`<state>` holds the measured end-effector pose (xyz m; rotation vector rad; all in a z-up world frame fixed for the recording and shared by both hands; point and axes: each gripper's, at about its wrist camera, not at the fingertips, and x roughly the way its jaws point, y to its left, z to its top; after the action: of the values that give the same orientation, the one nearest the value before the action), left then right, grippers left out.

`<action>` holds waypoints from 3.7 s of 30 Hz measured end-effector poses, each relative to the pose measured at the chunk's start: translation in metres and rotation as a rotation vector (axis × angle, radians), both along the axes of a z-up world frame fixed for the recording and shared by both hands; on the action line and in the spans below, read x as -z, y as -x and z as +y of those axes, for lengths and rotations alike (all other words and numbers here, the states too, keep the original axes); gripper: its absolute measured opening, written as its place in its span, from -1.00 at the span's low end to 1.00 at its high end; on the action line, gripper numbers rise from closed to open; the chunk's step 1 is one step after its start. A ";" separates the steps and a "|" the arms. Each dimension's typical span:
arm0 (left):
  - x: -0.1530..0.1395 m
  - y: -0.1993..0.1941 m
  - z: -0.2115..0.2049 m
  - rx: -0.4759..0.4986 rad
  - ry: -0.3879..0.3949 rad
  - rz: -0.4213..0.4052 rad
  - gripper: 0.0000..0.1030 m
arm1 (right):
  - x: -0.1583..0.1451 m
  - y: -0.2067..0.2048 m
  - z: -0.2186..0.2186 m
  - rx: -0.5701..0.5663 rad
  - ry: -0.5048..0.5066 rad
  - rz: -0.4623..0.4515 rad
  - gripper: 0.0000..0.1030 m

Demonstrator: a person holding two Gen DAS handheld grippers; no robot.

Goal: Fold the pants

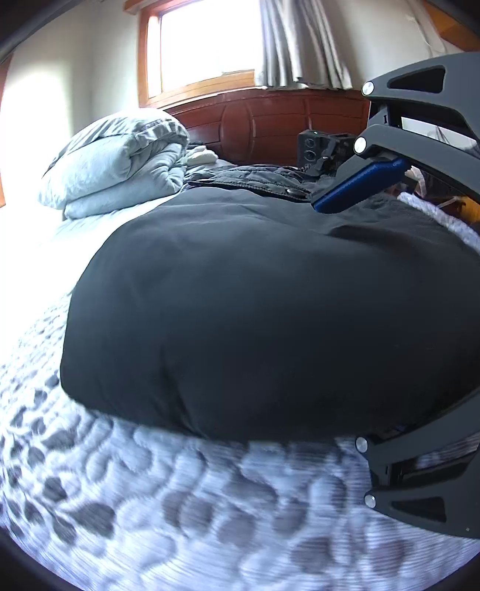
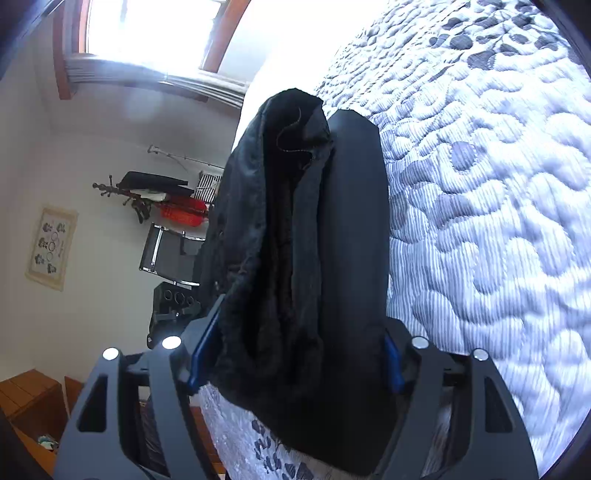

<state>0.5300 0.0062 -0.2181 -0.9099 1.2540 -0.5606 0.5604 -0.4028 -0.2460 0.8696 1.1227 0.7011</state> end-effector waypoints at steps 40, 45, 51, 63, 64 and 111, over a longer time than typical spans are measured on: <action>-0.136 0.221 -0.078 -0.129 -0.871 -0.298 0.93 | -0.144 0.223 0.082 0.168 0.937 -0.257 0.90; -0.123 0.217 -0.080 -0.109 -0.891 -0.272 0.93 | -0.132 0.219 0.090 0.139 0.999 -0.221 0.90; -0.124 0.216 -0.084 -0.100 -0.882 -0.276 0.93 | -0.138 0.220 0.094 0.133 0.986 -0.238 0.90; -0.137 0.217 -0.091 -0.093 -0.884 -0.314 0.93 | -0.140 0.217 0.102 0.111 0.980 -0.242 0.90; -0.138 0.217 -0.092 -0.093 -0.885 -0.317 0.93 | -0.140 0.216 0.102 0.110 0.977 -0.242 0.90; -0.135 0.208 -0.088 -0.094 -0.874 -0.320 0.93 | -0.132 0.214 0.109 0.088 0.972 -0.259 0.90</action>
<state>0.3216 -0.0817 -0.0827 -0.1301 1.0029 -0.0408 0.3464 -0.2941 -0.1136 -0.0061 1.0128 0.1244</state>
